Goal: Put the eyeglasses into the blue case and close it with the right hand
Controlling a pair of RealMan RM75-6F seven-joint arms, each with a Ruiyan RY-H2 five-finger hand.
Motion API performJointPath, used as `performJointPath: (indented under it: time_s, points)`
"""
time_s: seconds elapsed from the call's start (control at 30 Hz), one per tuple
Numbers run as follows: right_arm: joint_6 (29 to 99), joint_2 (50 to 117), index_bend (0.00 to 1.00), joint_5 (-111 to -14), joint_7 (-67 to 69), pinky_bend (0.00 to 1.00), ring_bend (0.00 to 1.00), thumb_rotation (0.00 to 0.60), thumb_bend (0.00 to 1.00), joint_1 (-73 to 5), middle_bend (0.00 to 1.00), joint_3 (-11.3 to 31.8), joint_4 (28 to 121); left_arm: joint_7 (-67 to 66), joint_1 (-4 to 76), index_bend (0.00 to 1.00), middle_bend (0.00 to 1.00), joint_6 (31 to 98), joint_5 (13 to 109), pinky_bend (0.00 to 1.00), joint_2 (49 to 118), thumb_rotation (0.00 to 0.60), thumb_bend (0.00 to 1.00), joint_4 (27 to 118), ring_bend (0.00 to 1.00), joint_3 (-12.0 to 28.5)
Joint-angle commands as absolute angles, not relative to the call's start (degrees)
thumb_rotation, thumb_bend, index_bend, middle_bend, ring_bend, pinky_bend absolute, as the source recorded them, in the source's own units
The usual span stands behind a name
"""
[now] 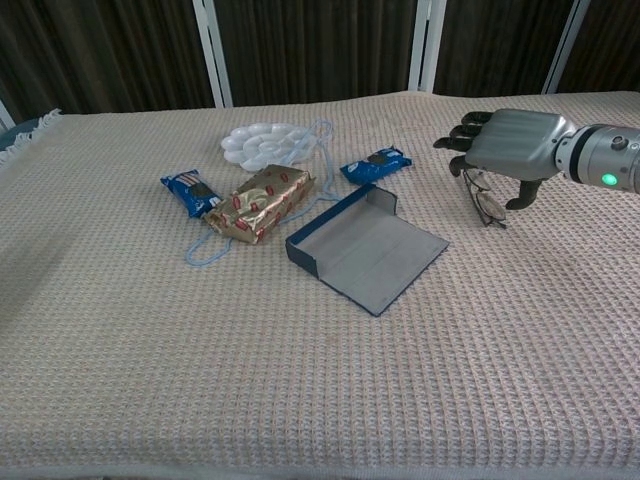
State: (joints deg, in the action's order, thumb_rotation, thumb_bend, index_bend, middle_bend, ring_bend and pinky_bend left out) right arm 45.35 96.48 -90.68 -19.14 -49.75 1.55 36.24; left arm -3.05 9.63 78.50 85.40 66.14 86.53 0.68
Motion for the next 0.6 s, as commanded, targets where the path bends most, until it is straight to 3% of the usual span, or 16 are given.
performJointPath:
  time_s: [0.03, 0.6]
  points:
    - [45.1, 96.7, 0.38, -90.6, -19.6, 0.00, 0.00, 0.600, 0.35, -50.1, 0.00, 1.4, 36.1, -3.2, 9.6, 0.00, 0.00, 78.5, 85.4, 0.13, 66.2, 0.600, 0.38, 86.5, 0.00, 0.7]
    - [41.1, 91.7, 0.39, -86.1, -29.0, 0.00, 0.00, 0.600, 0.35, -47.8, 0.00, 1.0, 43.5, -3.4, 9.4, 0.00, 0.00, 79.1, 85.6, 0.13, 66.2, 0.600, 0.38, 87.1, 0.00, 0.7]
